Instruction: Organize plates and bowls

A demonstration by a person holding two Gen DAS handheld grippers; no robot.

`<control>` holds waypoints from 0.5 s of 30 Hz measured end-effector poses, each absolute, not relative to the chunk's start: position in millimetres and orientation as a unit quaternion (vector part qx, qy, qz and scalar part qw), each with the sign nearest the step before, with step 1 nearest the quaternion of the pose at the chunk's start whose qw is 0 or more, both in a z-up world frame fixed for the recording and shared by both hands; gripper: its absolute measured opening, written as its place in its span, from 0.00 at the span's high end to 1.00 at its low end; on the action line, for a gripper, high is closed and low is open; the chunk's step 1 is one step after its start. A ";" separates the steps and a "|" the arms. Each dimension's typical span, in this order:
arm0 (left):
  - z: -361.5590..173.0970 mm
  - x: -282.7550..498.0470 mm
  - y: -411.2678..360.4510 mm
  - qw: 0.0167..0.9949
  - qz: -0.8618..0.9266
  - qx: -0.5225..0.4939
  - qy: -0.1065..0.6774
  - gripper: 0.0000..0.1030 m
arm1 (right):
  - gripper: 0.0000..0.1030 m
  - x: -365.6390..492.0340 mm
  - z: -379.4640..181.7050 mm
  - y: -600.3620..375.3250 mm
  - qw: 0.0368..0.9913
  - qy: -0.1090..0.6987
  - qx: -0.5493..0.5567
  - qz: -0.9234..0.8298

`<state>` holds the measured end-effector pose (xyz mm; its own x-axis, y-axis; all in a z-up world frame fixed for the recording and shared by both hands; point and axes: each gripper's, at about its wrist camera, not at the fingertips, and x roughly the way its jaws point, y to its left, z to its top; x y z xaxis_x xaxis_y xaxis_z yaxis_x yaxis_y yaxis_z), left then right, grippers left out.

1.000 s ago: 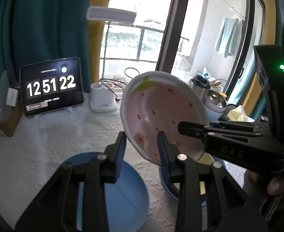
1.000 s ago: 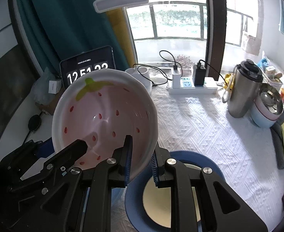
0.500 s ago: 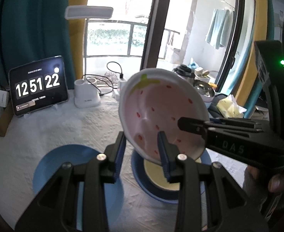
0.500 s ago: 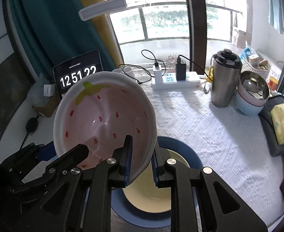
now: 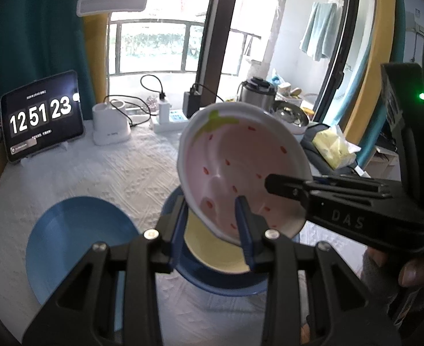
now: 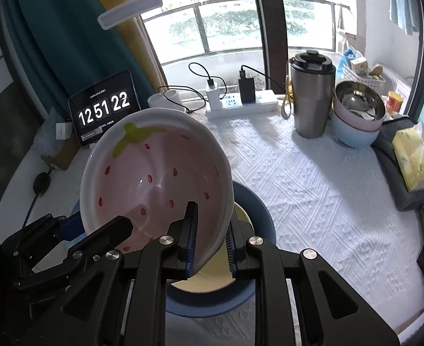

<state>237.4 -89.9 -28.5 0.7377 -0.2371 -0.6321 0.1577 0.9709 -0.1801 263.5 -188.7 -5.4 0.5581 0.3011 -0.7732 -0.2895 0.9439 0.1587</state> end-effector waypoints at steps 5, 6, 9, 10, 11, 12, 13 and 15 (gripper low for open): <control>-37.0 238.2 -94.8 0.927 -0.107 -0.053 0.357 0.67 | 0.81 262.9 -15.4 -195.4 0.879 0.448 0.012 0.165; -38.9 238.5 -95.9 0.926 -0.107 -0.053 0.359 0.67 | 0.81 262.7 -17.0 -196.6 0.878 0.449 0.012 0.165; -44.1 239.0 -98.3 0.923 -0.106 -0.051 0.366 0.67 | 0.81 262.4 -23.6 -199.9 0.876 0.454 0.014 0.165; -46.7 239.8 -99.5 0.922 -0.105 -0.051 0.369 0.67 | 0.81 262.3 -25.6 -200.9 0.875 0.456 0.015 0.165; -48.3 240.1 -100.0 0.921 -0.105 -0.050 0.371 0.67 | 0.81 262.2 -28.1 -202.3 0.873 0.458 0.015 0.164; -50.9 240.6 -101.1 0.920 -0.105 -0.050 0.374 0.67 | 0.81 262.3 -29.6 -202.8 0.873 0.460 0.016 0.164; -52.5 241.0 -101.9 0.919 -0.105 -0.050 0.376 0.67 | 0.81 262.2 -31.5 -203.7 0.872 0.462 0.016 0.164; -56.2 242.2 -103.3 0.917 -0.104 -0.049 0.381 0.67 | 0.81 262.8 -35.1 -204.9 0.870 0.466 0.016 0.163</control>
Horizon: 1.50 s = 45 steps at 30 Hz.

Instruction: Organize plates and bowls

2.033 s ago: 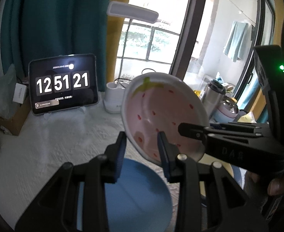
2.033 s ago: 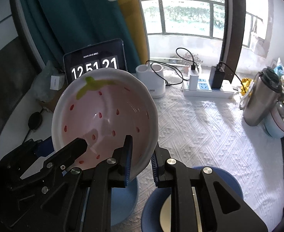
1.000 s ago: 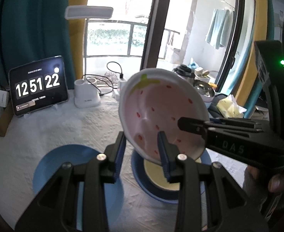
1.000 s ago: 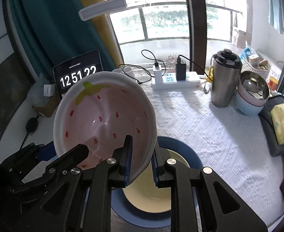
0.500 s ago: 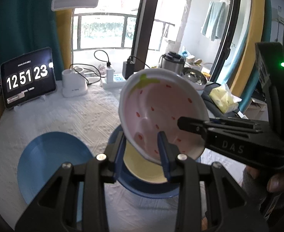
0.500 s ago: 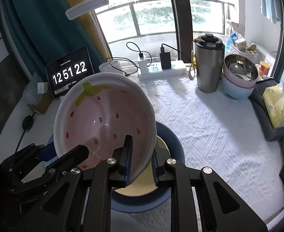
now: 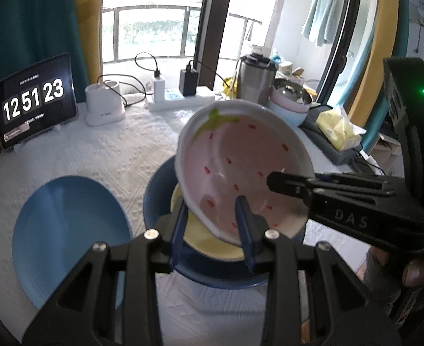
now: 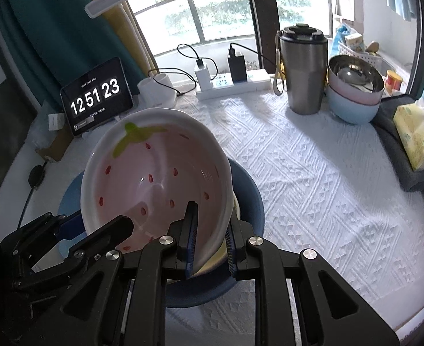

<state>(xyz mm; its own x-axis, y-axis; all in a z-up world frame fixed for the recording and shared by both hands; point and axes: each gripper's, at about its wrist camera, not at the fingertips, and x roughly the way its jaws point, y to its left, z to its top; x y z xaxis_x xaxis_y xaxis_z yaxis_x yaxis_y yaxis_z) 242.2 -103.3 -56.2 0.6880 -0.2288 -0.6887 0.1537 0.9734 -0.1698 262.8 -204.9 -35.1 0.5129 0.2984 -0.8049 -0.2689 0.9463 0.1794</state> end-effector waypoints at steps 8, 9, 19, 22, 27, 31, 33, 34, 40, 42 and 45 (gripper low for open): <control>-67.9 246.1 -105.8 0.911 -0.103 -0.042 0.397 0.67 | 0.81 264.0 -46.2 -207.3 0.865 0.476 0.013 0.159; -69.8 246.9 -105.5 0.910 -0.102 -0.042 0.400 0.67 | 0.81 264.1 -47.3 -207.4 0.864 0.477 0.013 0.159; -81.9 253.1 -107.6 0.898 -0.105 -0.043 0.425 0.65 | 0.81 268.0 -52.0 -209.1 0.862 0.483 0.009 0.153; -82.3 254.0 -106.8 0.899 -0.101 -0.042 0.424 0.65 | 0.81 268.6 -52.9 -209.4 0.862 0.484 0.009 0.151; -84.4 257.2 -99.6 0.898 -0.087 -0.044 0.429 0.64 | 0.81 269.0 -54.3 -210.4 0.861 0.486 0.012 0.151; -82.2 256.1 -98.2 0.900 -0.083 -0.044 0.425 0.64 | 0.81 268.4 -53.7 -210.9 0.861 0.485 0.014 0.152; -81.3 255.1 -97.7 0.901 -0.082 -0.045 0.424 0.64 | 0.81 268.5 -52.6 -210.6 0.862 0.484 0.015 0.153; -80.6 254.4 -97.3 0.901 -0.082 -0.045 0.423 0.64 | 0.81 268.3 -51.8 -211.0 0.862 0.483 0.015 0.153; -72.4 249.1 -96.9 0.907 -0.087 -0.046 0.410 0.63 | 0.81 264.7 -48.2 -213.0 0.864 0.479 0.020 0.154; -68.1 245.5 -98.8 0.909 -0.092 -0.044 0.404 0.63 | 0.81 263.4 -46.5 -214.1 0.864 0.477 0.024 0.158; -64.6 242.2 -100.5 0.911 -0.096 -0.041 0.400 0.63 | 0.81 260.2 -43.8 -213.3 0.867 0.472 0.022 0.160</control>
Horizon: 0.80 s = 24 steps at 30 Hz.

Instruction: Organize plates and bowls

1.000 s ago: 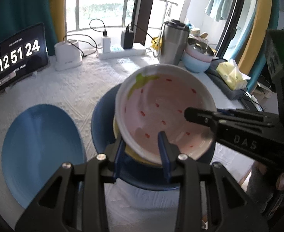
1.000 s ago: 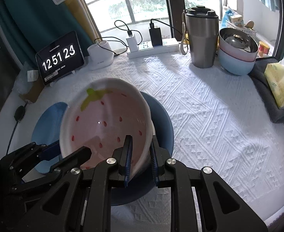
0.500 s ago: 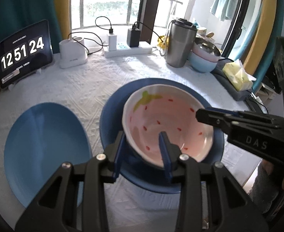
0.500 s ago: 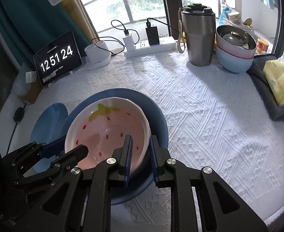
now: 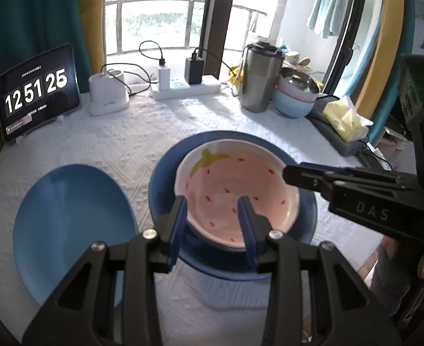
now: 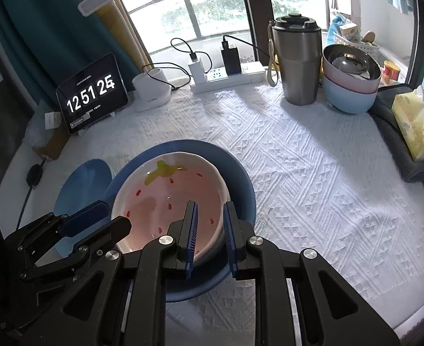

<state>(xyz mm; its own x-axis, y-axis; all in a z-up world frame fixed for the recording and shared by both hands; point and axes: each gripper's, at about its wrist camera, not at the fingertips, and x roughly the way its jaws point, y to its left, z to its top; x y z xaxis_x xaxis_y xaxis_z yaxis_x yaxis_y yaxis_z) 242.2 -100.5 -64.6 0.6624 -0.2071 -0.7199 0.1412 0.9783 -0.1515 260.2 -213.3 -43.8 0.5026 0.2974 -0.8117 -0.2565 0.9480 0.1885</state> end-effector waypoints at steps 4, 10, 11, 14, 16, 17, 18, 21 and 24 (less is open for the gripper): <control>-61.6 237.9 -100.1 0.912 -0.093 -0.040 0.397 0.63 | 0.81 256.6 -40.9 -213.2 0.868 0.470 0.021 0.159; -58.4 231.3 -99.7 0.915 -0.090 -0.041 0.391 0.62 | 0.81 250.8 -36.2 -217.4 0.871 0.464 0.024 0.158; -58.1 230.5 -99.6 0.916 -0.089 -0.041 0.390 0.62 | 0.81 249.4 -35.3 -218.4 0.872 0.463 0.025 0.158; -57.9 229.6 -97.8 0.917 -0.081 -0.042 0.388 0.62 | 0.80 246.7 -32.2 -221.0 0.874 0.458 0.022 0.157; -59.0 229.8 -94.6 0.918 -0.072 -0.042 0.387 0.62 | 0.80 245.4 -30.5 -224.6 0.877 0.455 0.023 0.156; -59.7 230.3 -92.4 0.918 -0.067 -0.043 0.388 0.61 | 0.80 245.3 -29.8 -227.5 0.878 0.453 0.024 0.154; -60.8 231.0 -89.9 0.919 -0.061 -0.044 0.388 0.61 | 0.80 244.9 -29.4 -230.0 0.878 0.452 0.026 0.153; -64.5 233.3 -82.2 0.918 -0.047 -0.049 0.390 0.61 | 0.80 245.4 -30.1 -238.5 0.879 0.451 0.032 0.149; -68.1 236.3 -75.7 0.918 -0.035 -0.051 0.391 0.61 | 0.80 246.8 -32.0 -247.3 0.880 0.452 0.038 0.145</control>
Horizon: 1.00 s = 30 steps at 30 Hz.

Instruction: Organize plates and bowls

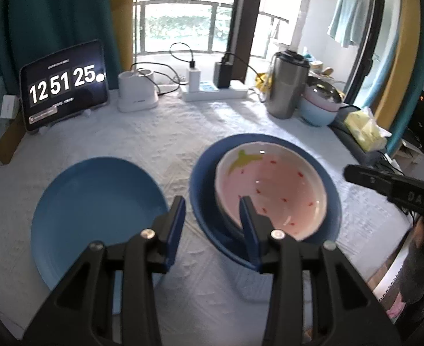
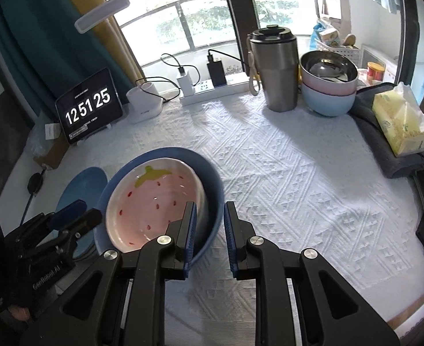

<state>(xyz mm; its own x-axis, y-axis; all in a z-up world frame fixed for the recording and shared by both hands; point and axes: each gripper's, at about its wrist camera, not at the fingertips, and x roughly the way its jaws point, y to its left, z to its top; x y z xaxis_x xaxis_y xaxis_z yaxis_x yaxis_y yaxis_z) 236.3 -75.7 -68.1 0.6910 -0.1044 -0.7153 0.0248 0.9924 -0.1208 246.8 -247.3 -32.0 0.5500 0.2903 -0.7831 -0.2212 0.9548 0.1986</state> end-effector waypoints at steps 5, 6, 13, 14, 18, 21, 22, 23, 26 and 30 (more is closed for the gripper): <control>-74.1 241.5 -72.5 0.916 -0.026 -0.051 0.396 0.61 | 0.79 250.1 -36.5 -261.2 0.879 0.453 0.052 0.137; -75.7 242.7 -72.5 0.916 -0.024 -0.050 0.398 0.60 | 0.79 250.8 -37.9 -263.8 0.879 0.454 0.055 0.136; -80.4 248.2 -70.3 0.914 -0.016 -0.054 0.402 0.60 | 0.79 256.8 -51.0 -273.2 0.872 0.465 0.066 0.135; -80.1 248.5 -69.5 0.914 -0.015 -0.056 0.402 0.60 | 0.79 258.0 -53.2 -273.4 0.871 0.468 0.068 0.137; -75.5 247.0 -61.1 0.919 -0.006 -0.068 0.388 0.60 | 0.79 261.0 -56.1 -273.3 0.868 0.469 0.078 0.146; -74.5 249.8 -56.7 0.920 -0.001 -0.068 0.386 0.60 | 0.78 262.6 -54.6 -272.4 0.868 0.465 0.084 0.152; -75.9 251.2 -56.8 0.919 -0.002 -0.065 0.389 0.60 | 0.78 263.1 -54.3 -271.3 0.868 0.464 0.086 0.156; -77.8 252.7 -57.8 0.918 -0.005 -0.063 0.392 0.60 | 0.78 263.5 -54.4 -270.5 0.867 0.465 0.086 0.158; -81.8 255.3 -61.3 0.915 -0.014 -0.060 0.398 0.60 | 0.78 265.5 -57.6 -265.9 0.863 0.470 0.083 0.162; -88.9 261.4 -61.6 0.909 -0.012 -0.061 0.411 0.60 | 0.76 267.0 -65.4 -261.9 0.857 0.481 0.081 0.166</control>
